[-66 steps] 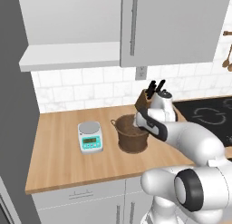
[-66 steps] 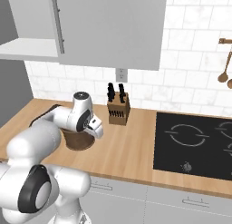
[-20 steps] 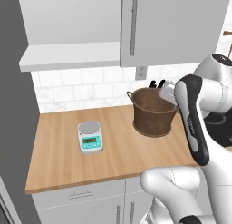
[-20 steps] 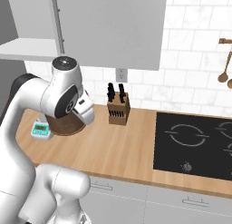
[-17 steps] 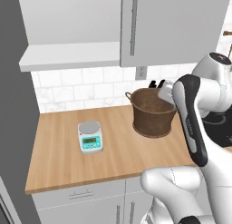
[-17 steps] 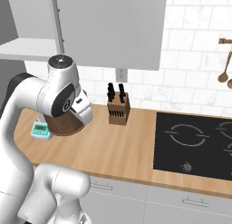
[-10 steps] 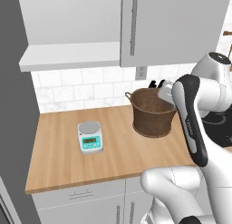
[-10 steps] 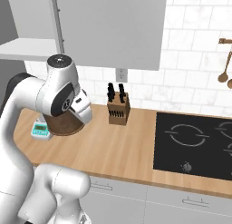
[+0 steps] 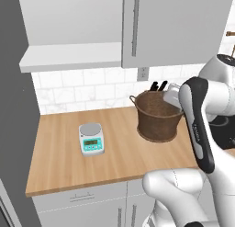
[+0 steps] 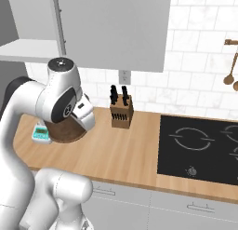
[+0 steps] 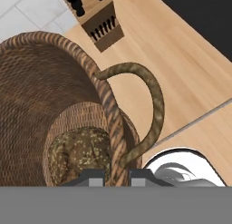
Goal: Open the cabinet, pick up the bread from the cabinet and place it in the basket. Then move the basket to the dining counter.
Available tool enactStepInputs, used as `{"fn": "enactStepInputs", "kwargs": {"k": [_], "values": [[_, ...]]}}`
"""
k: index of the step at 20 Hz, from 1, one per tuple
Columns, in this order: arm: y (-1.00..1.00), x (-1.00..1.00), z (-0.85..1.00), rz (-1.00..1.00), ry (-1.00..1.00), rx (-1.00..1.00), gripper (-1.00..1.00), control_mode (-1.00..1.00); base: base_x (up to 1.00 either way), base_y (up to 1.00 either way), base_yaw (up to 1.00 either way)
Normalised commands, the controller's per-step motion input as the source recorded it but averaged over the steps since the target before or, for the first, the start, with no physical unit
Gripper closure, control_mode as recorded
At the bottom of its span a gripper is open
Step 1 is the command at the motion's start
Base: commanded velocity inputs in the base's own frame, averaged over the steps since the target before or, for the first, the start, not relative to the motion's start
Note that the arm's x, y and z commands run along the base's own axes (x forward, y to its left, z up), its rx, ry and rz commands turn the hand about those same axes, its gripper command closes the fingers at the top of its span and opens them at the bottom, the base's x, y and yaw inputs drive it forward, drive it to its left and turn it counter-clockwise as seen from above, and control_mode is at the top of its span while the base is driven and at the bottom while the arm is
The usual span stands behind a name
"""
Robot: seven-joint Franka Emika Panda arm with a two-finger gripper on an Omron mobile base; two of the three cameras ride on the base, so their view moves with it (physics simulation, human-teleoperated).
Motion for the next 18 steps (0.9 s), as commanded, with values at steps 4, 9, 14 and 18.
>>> {"fn": "enactStepInputs", "kwargs": {"k": [4, 9, 14, 18], "values": [[-0.01, -0.07, 0.0, 0.0, 0.0, 0.0, 1.0, -1.0, 0.0, 0.0, 0.0], [0.0, 0.0, 0.0, 0.0, 0.0, 0.0, 1.0, -1.0, 0.0, 0.0, 0.0], [0.0, 0.0, 0.0, 0.0, 0.0, 0.0, 1.0, -1.0, 0.0, 0.0, 0.0], [0.0, 0.0, 0.0, 0.0, 0.0, 0.0, 1.0, -1.0, 0.0, 0.0, 0.0]]}}
